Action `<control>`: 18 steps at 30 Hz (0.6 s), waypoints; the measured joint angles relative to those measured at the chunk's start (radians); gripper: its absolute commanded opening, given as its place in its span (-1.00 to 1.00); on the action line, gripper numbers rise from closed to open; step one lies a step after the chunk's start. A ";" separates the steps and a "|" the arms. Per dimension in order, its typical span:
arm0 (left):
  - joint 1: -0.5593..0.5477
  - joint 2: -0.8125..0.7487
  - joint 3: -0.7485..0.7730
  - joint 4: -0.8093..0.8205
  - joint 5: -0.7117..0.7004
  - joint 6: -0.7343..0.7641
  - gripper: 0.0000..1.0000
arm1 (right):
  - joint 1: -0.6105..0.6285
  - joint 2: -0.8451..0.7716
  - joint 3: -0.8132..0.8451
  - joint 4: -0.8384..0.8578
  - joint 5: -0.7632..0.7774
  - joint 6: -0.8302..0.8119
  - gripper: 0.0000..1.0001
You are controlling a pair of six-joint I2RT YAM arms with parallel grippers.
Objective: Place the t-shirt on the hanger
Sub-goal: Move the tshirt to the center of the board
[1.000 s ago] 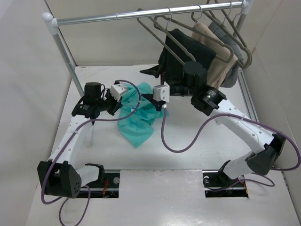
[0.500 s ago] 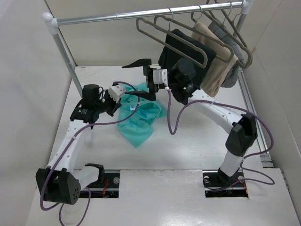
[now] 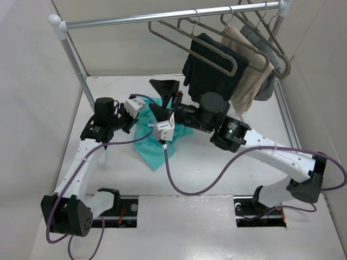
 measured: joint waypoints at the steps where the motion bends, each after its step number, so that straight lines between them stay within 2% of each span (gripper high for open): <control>1: 0.000 0.000 0.000 0.000 -0.003 0.002 -1.00 | 0.002 -0.027 -0.045 0.030 0.060 0.007 1.00; 3: 0.000 0.000 0.000 0.002 -0.006 0.005 -1.00 | -0.018 -0.053 -0.093 0.074 0.137 0.014 1.00; 6: 0.000 0.000 0.000 0.007 -0.008 0.006 -1.00 | -0.047 -0.029 -0.072 0.063 0.193 0.024 1.00; 11: 0.000 0.000 0.000 0.014 -0.015 0.006 -1.00 | -0.050 0.103 0.138 -0.148 0.217 0.052 1.00; 13: 0.000 0.000 0.000 0.015 -0.017 0.006 -1.00 | -0.050 0.117 0.158 -0.223 0.233 0.075 0.97; 16: 0.000 0.000 0.000 0.016 -0.019 0.006 -1.00 | -0.050 0.122 0.177 -0.359 0.246 0.113 0.76; 18: 0.000 0.000 0.000 0.023 -0.019 0.005 -1.00 | -0.051 0.151 0.251 -0.476 0.240 0.137 0.62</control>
